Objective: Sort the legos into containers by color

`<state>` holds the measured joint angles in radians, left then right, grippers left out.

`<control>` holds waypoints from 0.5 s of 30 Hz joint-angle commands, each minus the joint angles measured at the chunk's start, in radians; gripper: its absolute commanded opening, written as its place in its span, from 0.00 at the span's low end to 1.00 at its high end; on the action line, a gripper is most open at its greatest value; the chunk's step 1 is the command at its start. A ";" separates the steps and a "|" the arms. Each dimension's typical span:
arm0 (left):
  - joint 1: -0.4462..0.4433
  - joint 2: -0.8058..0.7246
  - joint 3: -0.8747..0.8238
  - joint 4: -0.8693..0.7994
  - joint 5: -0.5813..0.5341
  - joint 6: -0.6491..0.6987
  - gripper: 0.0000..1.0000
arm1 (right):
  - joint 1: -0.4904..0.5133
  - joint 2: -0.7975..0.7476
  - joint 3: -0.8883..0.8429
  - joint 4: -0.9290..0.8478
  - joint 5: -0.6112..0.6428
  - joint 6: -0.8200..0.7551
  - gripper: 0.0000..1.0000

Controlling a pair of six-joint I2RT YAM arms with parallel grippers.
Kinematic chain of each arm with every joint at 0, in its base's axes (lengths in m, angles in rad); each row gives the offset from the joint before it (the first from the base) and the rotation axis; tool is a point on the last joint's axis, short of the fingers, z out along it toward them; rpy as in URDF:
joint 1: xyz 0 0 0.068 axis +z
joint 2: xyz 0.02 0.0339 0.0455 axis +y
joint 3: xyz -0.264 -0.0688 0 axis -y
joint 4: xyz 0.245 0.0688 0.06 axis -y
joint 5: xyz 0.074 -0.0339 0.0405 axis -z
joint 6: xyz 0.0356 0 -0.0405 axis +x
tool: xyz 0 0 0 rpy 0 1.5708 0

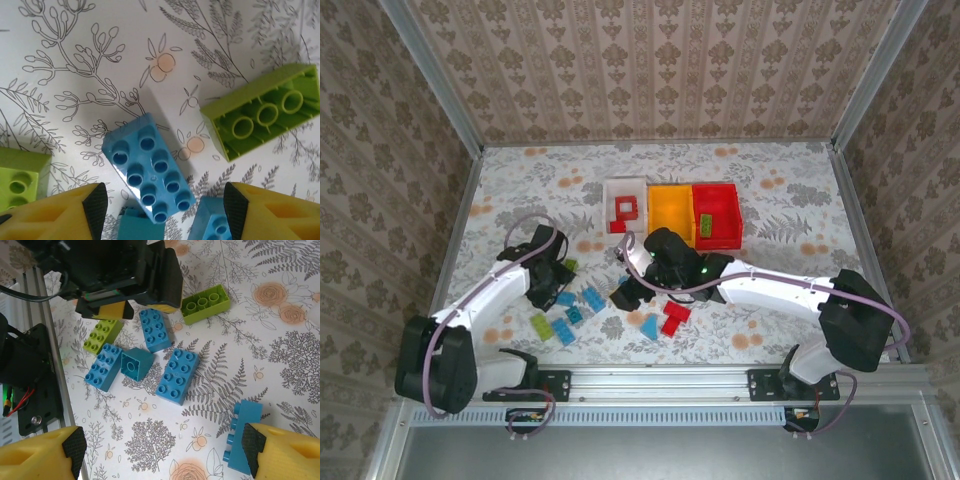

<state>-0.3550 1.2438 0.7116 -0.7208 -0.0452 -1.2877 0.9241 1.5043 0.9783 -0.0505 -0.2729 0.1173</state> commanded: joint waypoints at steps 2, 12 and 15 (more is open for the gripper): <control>0.012 0.025 -0.014 0.025 0.001 -0.136 0.65 | 0.006 -0.043 -0.010 0.015 -0.028 -0.033 0.85; 0.018 0.076 -0.073 0.088 0.023 -0.193 0.58 | 0.003 -0.067 -0.034 0.012 0.000 -0.023 0.86; 0.019 0.086 -0.094 0.127 0.020 -0.196 0.53 | 0.004 -0.067 -0.034 0.017 0.004 -0.014 0.86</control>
<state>-0.3450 1.3182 0.6388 -0.6254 -0.0261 -1.4532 0.9249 1.4654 0.9577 -0.0509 -0.2737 0.1040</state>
